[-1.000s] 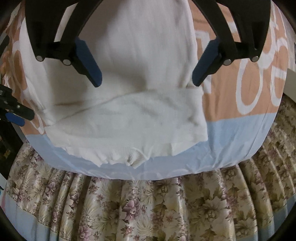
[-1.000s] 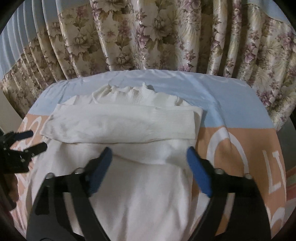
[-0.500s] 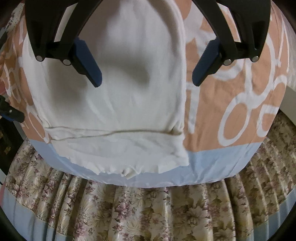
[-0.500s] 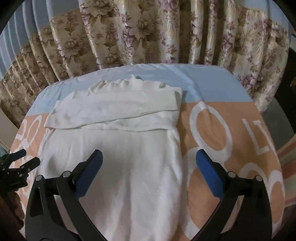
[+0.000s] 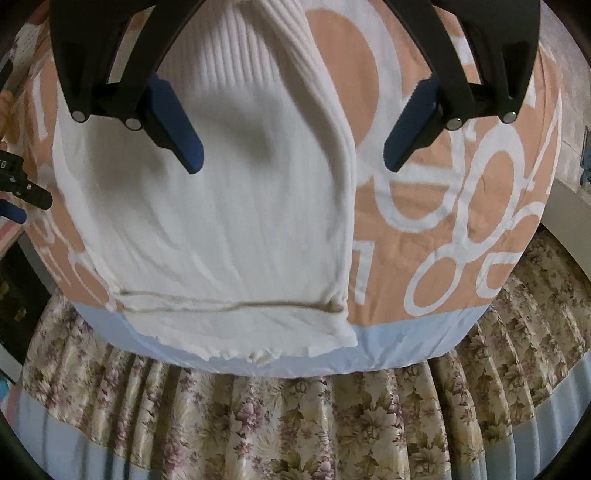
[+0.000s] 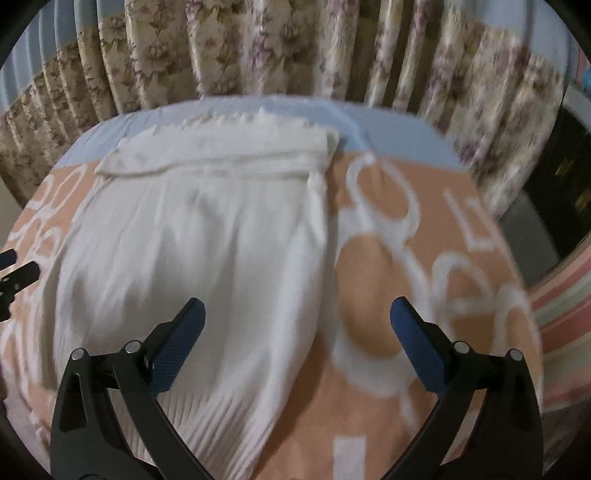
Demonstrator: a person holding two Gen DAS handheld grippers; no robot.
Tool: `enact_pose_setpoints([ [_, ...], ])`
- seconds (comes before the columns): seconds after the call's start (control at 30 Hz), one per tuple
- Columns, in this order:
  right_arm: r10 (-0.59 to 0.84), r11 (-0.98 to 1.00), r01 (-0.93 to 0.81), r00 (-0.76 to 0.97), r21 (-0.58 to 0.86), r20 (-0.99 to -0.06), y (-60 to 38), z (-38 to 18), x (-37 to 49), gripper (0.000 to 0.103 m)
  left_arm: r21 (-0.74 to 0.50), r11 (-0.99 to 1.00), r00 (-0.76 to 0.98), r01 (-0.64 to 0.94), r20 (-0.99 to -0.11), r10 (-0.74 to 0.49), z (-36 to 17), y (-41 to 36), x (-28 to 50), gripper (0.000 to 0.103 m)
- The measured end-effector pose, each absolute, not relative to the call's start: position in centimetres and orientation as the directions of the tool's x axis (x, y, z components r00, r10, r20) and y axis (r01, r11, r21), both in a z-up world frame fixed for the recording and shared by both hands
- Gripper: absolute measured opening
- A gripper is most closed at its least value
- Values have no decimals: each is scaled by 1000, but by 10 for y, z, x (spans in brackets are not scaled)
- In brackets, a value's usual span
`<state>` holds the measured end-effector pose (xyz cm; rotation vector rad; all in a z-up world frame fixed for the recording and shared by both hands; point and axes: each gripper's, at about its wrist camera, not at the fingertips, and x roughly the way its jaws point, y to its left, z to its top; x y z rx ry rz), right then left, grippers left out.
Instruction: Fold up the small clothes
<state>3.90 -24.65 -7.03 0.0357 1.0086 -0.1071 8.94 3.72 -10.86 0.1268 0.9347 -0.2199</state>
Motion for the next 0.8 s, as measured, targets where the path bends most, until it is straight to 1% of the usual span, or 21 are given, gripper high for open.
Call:
enact_pose_setpoints([
  [0.03,-59,995,102,519,-7,-853,-247,-73,34,91,20,970,568,243,-813,-125,-112,37,85,98],
  [0.07,-59,994,105,512,-6,-857,-247,-76,27,90,24,970,565,244,-816,-122,-115,37,81,98],
  [0.13,-49,994,107,501,5,-864,-245,-80,18,90,32,968,561,250,-819,-118,-120,36,73,98],
  [0.27,17,991,110,473,78,-881,-242,-86,5,90,23,965,550,261,-825,-129,-125,36,66,98],
  [0.33,18,988,126,464,86,-886,-242,-88,2,90,-13,963,533,269,-831,-160,-127,37,64,98],
  [0.43,-36,981,187,464,58,-885,-237,-87,-5,90,-70,957,509,282,-835,-211,-128,37,61,98],
  [0.5,-27,980,187,455,66,-890,-232,-89,-8,88,-100,952,484,290,-843,-236,-132,36,58,98],
  [0.6,2,977,190,433,94,-901,-225,-94,-13,79,-111,950,452,291,-860,-238,-139,36,53,98],
  [0.67,12,977,190,405,98,-914,-221,-99,-14,77,-127,948,424,293,-871,-248,-146,39,48,98],
  [0.73,5,979,187,387,84,-922,-219,-102,-14,65,-135,946,395,295,-884,-250,-153,41,46,98],
  [0.8,5,978,194,369,82,-930,-218,-105,-16,62,-130,946,369,299,-898,-240,-161,42,43,98],
])
